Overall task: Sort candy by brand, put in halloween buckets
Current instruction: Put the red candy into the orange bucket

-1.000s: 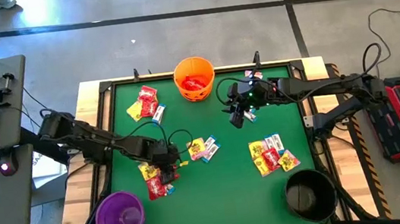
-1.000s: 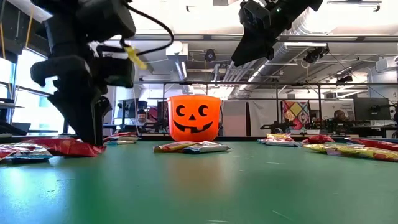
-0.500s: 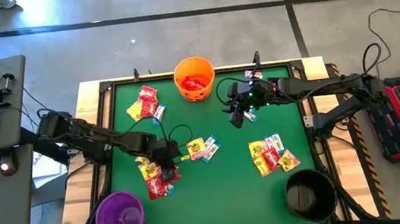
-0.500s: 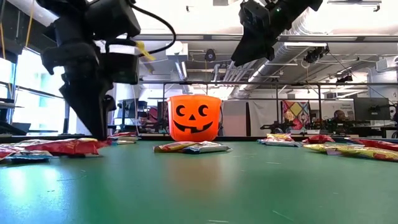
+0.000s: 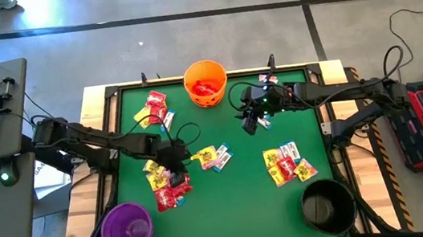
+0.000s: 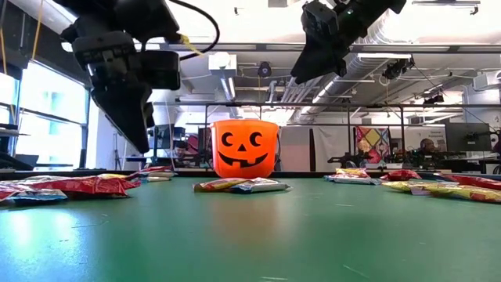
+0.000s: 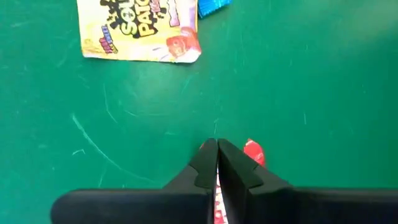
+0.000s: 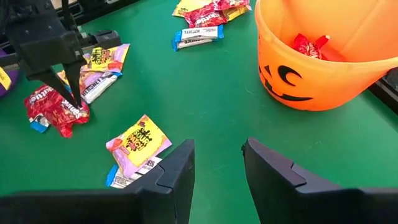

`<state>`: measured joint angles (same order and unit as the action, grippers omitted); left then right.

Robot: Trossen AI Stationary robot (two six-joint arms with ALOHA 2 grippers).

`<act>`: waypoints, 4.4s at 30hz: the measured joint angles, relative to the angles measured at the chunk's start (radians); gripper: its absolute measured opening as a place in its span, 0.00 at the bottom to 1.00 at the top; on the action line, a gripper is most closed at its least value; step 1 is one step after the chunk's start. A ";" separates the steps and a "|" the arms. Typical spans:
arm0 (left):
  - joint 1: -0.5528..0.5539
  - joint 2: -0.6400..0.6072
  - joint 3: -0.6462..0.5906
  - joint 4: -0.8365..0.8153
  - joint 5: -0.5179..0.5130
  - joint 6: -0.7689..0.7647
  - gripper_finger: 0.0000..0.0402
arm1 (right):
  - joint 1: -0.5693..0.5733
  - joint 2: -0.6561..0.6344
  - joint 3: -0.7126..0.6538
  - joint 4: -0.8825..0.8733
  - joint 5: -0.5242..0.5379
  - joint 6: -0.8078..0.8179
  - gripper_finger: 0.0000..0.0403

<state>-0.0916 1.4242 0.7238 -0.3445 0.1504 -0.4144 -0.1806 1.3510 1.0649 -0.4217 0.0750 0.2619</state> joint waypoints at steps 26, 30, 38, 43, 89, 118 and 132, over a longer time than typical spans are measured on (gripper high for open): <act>-0.007 0.113 -0.003 0.029 0.117 0.057 0.51 | 0.000 0.000 0.000 0.008 0.024 -0.007 0.31; -0.031 0.130 -0.003 0.028 0.102 0.080 0.51 | -0.003 0.000 0.000 0.008 0.030 -0.008 0.31; -0.041 0.163 0.001 0.018 0.048 0.109 0.47 | -0.003 0.000 0.000 0.007 0.046 -0.018 0.31; -0.039 0.161 0.001 0.009 0.043 0.118 0.34 | -0.003 0.000 0.000 0.006 0.078 -0.017 0.31; 0.665 0.218 0.769 -0.161 -0.054 0.260 0.01 | -0.212 0.000 0.000 0.156 0.015 -0.130 0.31; 0.776 0.610 1.008 -0.306 0.015 0.600 0.01 | -0.212 0.000 0.000 0.150 0.083 0.026 0.31; 0.772 0.623 1.008 -0.285 -0.004 0.602 0.19 | -0.213 0.000 0.000 0.150 0.084 -0.044 0.31</act>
<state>0.6804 2.0468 1.7317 -0.6291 0.1459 0.1875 -0.3939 1.3510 1.0649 -0.2722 0.1593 0.2182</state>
